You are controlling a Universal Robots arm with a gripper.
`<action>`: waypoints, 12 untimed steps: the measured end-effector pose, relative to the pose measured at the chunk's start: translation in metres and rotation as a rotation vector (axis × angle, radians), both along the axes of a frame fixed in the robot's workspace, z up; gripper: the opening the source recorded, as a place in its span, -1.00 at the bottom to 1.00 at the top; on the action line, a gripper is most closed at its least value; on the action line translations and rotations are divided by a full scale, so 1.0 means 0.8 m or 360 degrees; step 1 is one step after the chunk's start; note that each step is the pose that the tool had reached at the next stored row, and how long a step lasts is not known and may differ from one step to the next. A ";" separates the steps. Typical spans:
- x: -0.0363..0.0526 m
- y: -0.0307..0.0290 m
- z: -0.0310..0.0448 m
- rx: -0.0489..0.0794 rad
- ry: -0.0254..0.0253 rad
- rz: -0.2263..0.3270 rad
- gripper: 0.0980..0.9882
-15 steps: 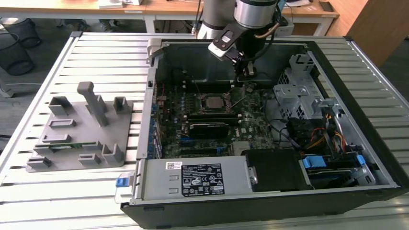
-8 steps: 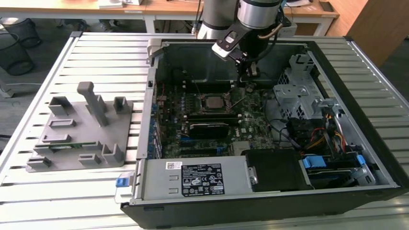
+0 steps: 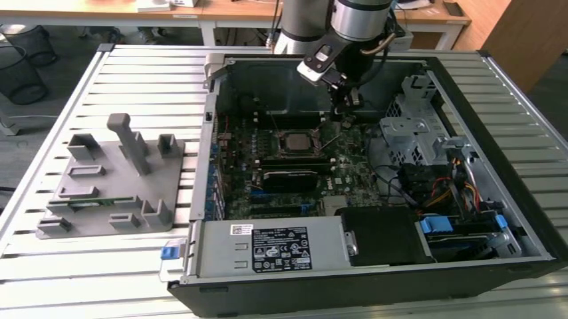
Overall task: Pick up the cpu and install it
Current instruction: 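Close the cpu cover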
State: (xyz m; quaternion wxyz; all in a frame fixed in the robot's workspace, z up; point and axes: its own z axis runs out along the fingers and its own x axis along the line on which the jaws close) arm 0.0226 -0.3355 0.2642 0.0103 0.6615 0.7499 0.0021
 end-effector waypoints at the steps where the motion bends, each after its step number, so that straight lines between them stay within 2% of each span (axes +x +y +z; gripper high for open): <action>1: 0.001 0.0000 -0.0002 0.0000 0.00001 0.0009 -0.98; 5: 0.007 0.0016 -0.0010 0.0000 -0.00001 0.0012 -0.98; 12: 0.017 0.0092 -0.0027 -0.0002 -0.00001 -0.0016 -0.98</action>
